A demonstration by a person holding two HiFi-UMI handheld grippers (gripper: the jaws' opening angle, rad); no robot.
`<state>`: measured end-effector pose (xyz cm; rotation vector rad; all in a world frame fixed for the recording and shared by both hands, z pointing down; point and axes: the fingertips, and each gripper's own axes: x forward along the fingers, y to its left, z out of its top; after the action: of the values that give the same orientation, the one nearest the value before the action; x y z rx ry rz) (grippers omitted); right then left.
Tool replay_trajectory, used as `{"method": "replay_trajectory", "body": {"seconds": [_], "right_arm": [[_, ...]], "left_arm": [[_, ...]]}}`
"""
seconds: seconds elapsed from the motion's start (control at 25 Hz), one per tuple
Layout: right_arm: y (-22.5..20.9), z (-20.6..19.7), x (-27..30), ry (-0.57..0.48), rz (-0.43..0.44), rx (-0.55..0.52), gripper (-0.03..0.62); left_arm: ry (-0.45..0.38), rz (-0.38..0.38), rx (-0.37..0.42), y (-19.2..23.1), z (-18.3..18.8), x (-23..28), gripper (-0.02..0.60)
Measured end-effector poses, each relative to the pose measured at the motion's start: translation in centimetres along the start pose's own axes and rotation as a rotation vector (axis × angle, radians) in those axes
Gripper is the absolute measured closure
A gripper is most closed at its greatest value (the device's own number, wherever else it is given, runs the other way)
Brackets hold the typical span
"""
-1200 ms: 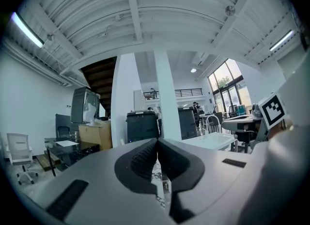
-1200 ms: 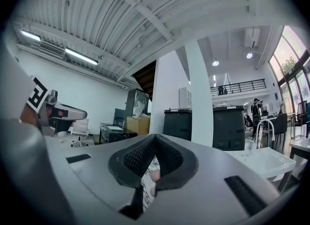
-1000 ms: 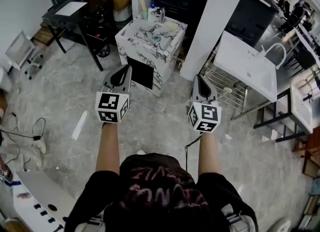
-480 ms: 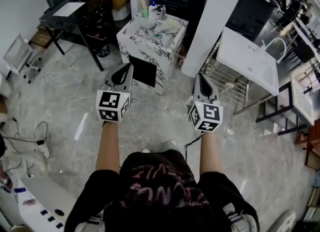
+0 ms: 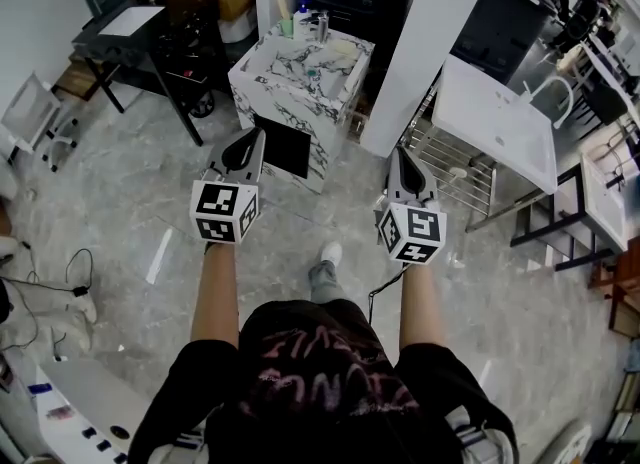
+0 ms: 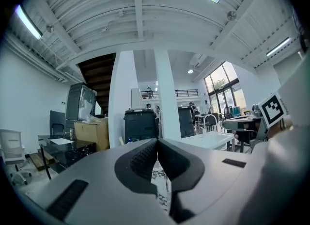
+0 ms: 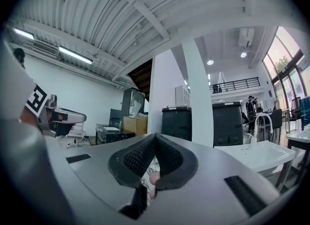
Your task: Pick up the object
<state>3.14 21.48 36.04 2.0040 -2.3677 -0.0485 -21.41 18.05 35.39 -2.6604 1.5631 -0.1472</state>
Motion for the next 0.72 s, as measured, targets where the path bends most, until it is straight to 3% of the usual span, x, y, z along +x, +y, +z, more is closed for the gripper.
{"method": "replay_trajectory", "body": {"seconds": [0.72], "right_arm": [[-6.1,-3.2,16.2,0.051,0.014,0.016,0.58]], "left_arm": [[0.08,-0.017,-0.004,4.2,-3.1,16.6,0.565]]}}
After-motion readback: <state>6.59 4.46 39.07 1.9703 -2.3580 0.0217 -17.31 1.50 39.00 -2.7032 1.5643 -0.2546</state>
